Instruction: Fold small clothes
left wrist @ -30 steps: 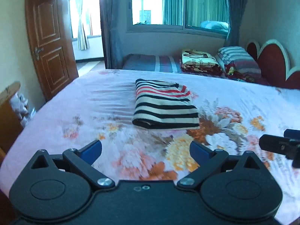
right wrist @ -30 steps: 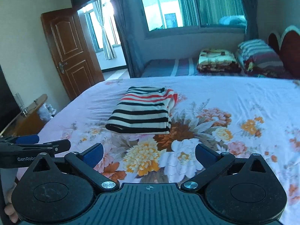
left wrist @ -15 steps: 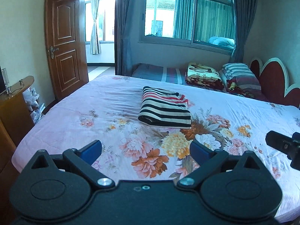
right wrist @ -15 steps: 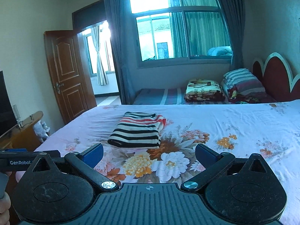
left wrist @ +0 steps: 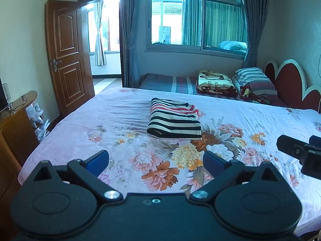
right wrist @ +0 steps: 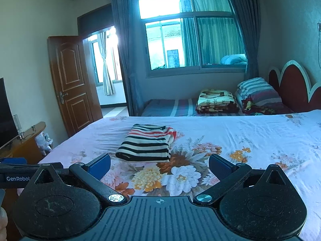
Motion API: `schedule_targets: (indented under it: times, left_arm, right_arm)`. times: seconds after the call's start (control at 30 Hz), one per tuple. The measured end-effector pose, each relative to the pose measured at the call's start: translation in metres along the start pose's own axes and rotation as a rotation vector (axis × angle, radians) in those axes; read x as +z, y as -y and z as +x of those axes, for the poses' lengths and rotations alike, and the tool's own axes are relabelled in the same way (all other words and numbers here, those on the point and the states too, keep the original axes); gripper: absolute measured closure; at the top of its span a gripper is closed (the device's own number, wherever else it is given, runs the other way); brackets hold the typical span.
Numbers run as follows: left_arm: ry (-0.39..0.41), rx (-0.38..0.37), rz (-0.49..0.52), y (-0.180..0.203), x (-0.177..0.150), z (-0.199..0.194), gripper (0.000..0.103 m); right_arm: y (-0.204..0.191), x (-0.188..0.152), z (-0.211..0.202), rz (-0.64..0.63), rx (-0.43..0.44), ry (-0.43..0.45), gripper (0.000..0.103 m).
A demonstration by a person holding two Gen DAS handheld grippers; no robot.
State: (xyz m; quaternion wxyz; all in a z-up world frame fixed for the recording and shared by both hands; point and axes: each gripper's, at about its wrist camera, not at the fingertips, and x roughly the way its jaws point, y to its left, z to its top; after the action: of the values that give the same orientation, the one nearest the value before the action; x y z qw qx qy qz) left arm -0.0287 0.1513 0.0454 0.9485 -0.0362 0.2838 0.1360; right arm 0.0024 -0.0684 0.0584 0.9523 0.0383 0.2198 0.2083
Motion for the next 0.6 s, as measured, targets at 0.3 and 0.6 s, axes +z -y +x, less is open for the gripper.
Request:
schedule_targets:
  times: [0.3, 0.6]
  left_arm:
    - [0.001, 0.001, 0.003, -0.0007, 0.0000, -0.0007, 0.003]
    - [0.006, -0.001, 0.002, -0.0070, 0.0012, -0.0018, 0.003]
  right_arm:
    - [-0.0056, 0.0001, -0.0010, -0.005, 0.004, 0.001, 0.000]
    - [-0.0102, -0.0001, 0.0002, -0.007, 0.000, -0.001, 0.000]
